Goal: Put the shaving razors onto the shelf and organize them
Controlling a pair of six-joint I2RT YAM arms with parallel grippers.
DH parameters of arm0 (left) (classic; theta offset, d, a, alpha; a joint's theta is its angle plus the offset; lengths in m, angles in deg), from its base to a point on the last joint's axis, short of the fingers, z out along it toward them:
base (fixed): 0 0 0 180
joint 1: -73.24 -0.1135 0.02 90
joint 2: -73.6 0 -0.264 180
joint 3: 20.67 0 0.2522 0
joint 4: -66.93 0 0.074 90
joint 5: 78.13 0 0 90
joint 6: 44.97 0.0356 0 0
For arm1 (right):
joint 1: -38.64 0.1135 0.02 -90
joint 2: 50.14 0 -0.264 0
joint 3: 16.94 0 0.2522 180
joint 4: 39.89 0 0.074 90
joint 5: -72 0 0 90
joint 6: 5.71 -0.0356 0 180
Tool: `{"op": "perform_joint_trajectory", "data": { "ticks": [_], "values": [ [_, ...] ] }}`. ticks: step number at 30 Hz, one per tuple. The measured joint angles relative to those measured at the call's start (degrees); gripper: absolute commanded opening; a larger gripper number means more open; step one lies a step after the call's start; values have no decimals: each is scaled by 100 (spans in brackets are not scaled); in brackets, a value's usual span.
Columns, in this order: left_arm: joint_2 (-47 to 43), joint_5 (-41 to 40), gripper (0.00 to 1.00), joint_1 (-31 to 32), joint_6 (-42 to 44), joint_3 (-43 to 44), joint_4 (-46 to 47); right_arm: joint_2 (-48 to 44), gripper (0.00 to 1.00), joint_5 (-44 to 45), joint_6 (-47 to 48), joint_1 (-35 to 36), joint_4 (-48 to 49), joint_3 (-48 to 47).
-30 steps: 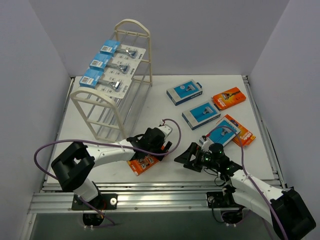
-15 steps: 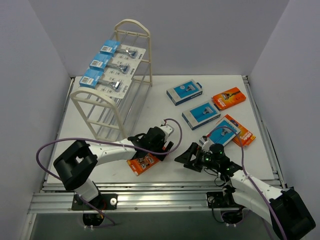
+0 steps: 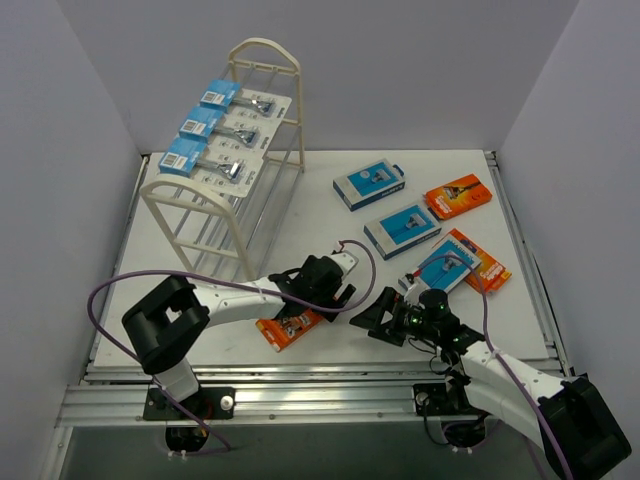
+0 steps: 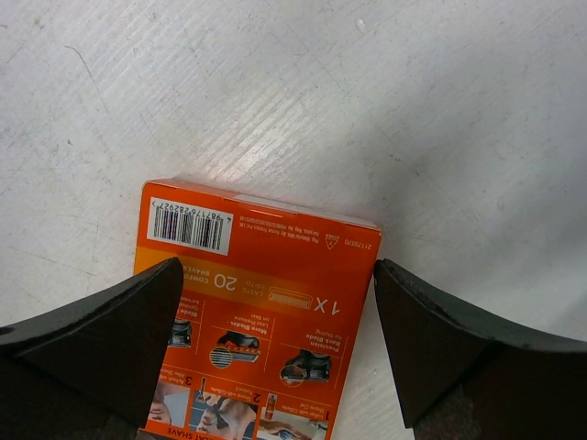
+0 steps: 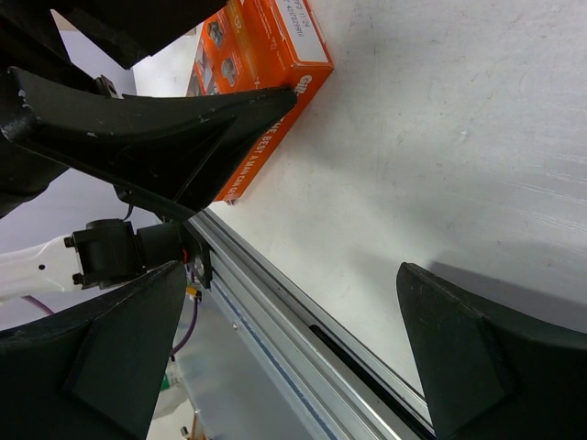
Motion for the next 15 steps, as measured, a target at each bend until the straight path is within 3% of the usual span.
{"op": "perform_joint_trajectory", "data": {
  "ticks": [6,7,15],
  "values": [
    [280,-236,97,74,9,297,-118,-7,94,0,13,-11,0,9],
    [321,-262,85,83,2,343,-133,-15,94,0,13,-26,0,11],
    [380,-98,39,142,-76,544,-195,-151,94,0,11,-35,2,11]
  ]
}}
